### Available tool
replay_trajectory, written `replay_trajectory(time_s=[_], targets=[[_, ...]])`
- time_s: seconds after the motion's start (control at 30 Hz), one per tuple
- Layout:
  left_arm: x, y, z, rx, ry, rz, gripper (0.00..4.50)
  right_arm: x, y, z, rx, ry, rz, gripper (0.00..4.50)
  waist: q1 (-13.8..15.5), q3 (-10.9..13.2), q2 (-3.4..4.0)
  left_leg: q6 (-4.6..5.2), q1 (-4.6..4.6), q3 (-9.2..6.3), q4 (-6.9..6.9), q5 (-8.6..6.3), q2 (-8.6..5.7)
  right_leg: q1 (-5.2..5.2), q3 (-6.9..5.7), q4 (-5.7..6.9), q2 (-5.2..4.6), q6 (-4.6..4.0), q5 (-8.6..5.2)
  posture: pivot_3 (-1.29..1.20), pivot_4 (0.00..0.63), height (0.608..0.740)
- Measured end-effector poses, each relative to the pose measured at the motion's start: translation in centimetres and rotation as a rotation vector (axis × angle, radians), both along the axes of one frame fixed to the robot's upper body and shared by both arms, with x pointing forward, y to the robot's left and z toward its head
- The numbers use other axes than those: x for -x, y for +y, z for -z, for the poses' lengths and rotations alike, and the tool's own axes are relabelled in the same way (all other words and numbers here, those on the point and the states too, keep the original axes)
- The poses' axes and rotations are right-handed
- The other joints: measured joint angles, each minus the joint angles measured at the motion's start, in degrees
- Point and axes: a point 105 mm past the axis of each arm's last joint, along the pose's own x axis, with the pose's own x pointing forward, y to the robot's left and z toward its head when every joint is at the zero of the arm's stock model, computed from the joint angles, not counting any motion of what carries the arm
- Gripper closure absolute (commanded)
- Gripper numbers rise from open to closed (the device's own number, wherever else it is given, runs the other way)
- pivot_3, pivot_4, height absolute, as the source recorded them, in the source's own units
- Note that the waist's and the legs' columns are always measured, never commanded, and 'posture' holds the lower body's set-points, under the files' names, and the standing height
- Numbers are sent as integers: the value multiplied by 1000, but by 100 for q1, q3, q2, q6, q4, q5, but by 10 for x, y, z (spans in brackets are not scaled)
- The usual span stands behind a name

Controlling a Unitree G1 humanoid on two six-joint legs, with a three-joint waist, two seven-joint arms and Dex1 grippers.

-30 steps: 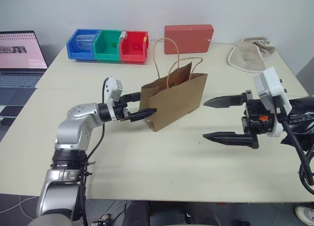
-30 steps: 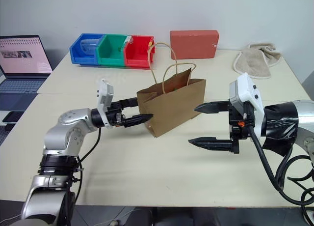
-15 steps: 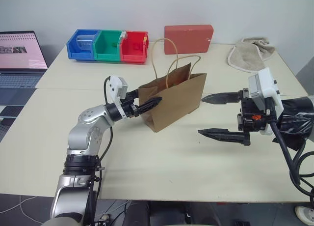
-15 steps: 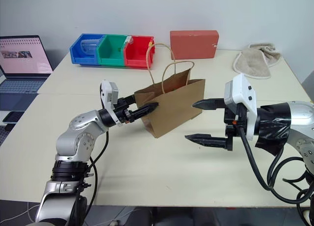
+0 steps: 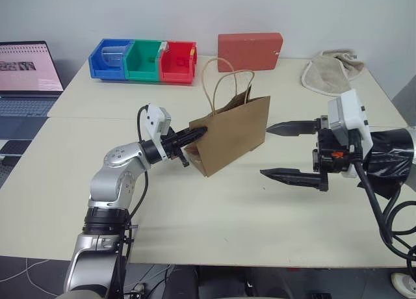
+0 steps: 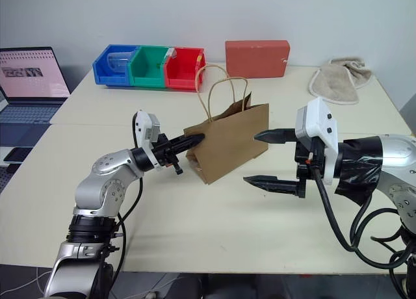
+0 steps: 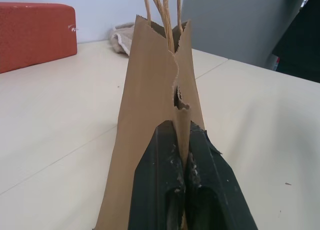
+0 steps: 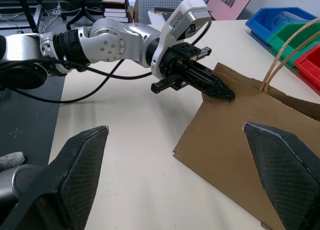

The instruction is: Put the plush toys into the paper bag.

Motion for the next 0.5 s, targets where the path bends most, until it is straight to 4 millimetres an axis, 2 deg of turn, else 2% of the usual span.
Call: replay_trajectory(time_s=[0.1, 0.27, 0.4, 0.5], targets=[[1, 3, 0, -5, 13, 45, 4488, -3, -4, 6, 5, -5, 32, 0, -1, -1, -1, 0, -1, 0, 0, 0, 0, -1, -1, 0, 0, 0, 0, 0, 150, 740], [4, 3, -13, -16, 19, 179, 4488, -8, -16, 9, -2, -34, 121, 0, 1, -1, -1, 0, -2, 0, 0, 0, -1, -1, -1, -1, 0, -1, -1, 0, 150, 740], [3, -4, -22, -36, 31, 299, 4488, -2, -38, 4, 28, -77, 212, 0, 38, -1, -1, 0, -5, -2, 0, 0, -3, 0, -2, -3, 0, -1, -1, 0, 150, 740], [3, -15, -19, -72, 42, 381, 4488, 5, -60, 1, 51, -75, 295, 0, 50, -1, -1, 0, -5, -1, 1, 0, -4, 2, -2, -4, -1, -1, -1, 0, 150, 740]])
